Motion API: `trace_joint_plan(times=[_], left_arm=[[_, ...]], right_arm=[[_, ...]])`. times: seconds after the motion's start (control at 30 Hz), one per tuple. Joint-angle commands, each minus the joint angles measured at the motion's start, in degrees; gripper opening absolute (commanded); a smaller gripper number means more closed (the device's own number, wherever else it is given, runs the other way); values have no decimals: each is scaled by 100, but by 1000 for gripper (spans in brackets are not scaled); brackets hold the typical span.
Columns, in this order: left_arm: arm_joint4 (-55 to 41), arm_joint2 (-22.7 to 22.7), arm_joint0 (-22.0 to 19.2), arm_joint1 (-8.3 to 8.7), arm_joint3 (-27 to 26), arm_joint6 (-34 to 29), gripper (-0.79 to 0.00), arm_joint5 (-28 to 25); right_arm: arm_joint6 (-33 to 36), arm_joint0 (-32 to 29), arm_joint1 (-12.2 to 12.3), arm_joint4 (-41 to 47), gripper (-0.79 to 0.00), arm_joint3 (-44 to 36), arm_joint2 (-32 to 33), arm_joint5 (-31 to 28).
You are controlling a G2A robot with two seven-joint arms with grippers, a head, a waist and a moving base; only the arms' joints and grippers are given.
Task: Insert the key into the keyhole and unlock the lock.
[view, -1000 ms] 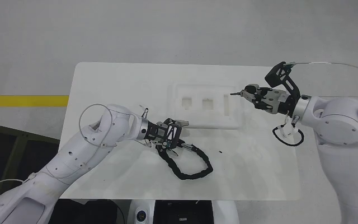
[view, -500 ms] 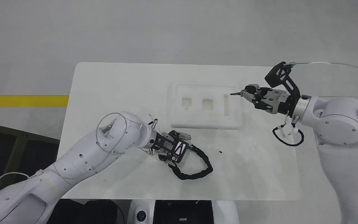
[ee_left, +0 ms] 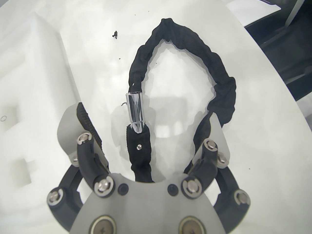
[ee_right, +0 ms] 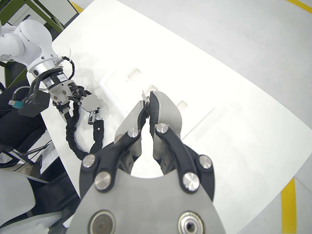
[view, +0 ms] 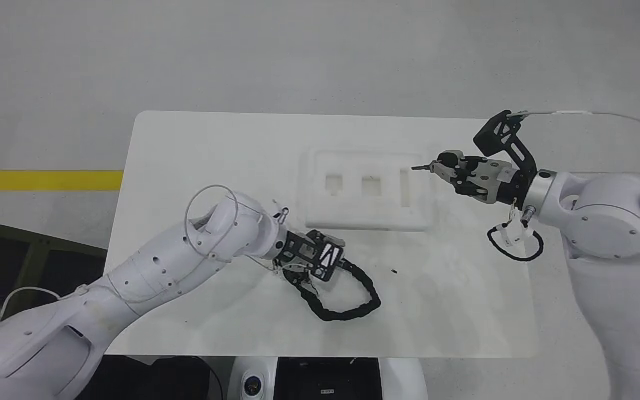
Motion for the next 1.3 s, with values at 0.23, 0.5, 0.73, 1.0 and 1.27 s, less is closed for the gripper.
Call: trace_joint_plan(times=[0.23,0.5,0.73,1.0,1.27], left_arm=[[-206,171,-166,-118,146,-392,-74,0],[-283,247,-222,-206,230,-624,-99,0],[-327,224,-222,-264,303,-778,-400,0],[-380,113,-153,-325,392,-892,-437,0],[-474,53,-96,-378,467,-913,-453,0]], right_arm=[[0,0,0,0,-785,0,0,0],[0,0,0,0,-785,0,0,0],[0,0,0,0,-785,0,0,0],[0,0,0,0,-785,0,0,0],[0,0,0,0,-785,0,0,0]])
